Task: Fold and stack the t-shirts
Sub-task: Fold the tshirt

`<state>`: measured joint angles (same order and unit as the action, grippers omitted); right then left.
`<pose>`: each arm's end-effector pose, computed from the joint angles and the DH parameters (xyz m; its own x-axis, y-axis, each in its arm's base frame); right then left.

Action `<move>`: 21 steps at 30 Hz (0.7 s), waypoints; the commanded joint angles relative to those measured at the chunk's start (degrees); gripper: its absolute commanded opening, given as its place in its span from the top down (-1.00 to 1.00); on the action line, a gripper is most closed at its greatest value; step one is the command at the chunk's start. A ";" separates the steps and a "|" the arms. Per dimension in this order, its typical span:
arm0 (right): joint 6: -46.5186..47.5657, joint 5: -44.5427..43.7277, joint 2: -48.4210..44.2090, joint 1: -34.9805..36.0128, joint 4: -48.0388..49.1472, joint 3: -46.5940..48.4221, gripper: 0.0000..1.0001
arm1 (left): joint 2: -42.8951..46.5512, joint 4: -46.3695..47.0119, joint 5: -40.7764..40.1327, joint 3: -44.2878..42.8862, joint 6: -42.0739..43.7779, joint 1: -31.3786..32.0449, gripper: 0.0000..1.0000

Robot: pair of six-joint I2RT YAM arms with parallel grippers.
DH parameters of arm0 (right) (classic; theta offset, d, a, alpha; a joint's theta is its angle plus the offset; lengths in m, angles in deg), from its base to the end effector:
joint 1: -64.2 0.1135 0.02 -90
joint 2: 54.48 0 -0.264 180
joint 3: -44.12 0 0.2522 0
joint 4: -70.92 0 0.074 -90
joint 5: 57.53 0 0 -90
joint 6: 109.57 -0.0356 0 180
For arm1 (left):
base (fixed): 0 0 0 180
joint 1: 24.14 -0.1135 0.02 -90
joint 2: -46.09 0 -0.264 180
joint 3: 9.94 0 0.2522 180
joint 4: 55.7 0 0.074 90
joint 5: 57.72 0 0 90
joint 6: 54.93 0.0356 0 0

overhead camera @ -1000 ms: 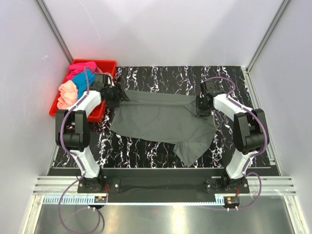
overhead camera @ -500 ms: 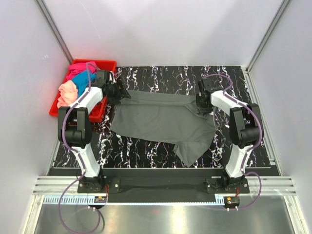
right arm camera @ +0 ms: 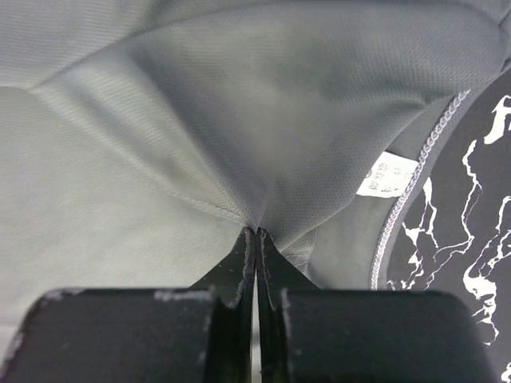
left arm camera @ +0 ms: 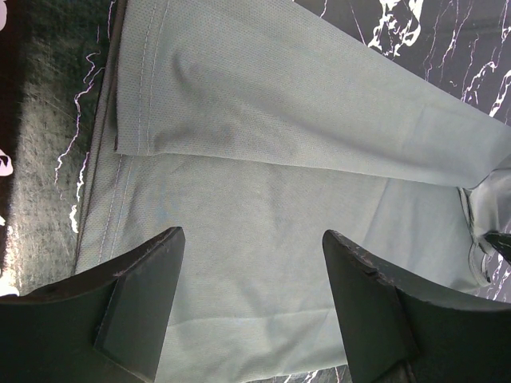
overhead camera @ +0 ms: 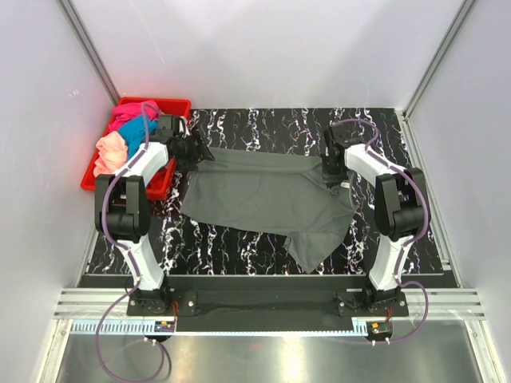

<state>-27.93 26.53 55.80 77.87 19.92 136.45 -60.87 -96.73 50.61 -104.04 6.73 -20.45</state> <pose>0.3805 0.0888 0.1813 -0.9261 -0.0764 -0.3694 -0.0650 0.9969 -0.0433 0.4048 -0.0373 0.2228 -0.8264 -0.3983 -0.3981 -0.1662 0.8479 -0.5034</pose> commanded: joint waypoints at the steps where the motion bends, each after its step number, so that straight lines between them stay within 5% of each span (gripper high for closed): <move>1: -1.13 3.82 -4.45 -0.05 -3.54 4.66 1.00 | 0.79 1.51 1.28 -1.23 0.48 0.01 -0.53; 17: -7.28 6.38 -3.94 -0.05 -4.43 -1.57 1.00 | 2.27 -2.70 -7.94 -2.28 1.62 0.71 -0.54; 21: -8.16 4.27 -4.63 0.13 -5.74 -1.22 0.65 | 5.09 -6.99 -13.12 -3.51 1.62 2.99 -0.54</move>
<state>-34.75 31.93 52.79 77.87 14.42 134.48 -60.85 -100.32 43.31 -104.30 7.65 -19.47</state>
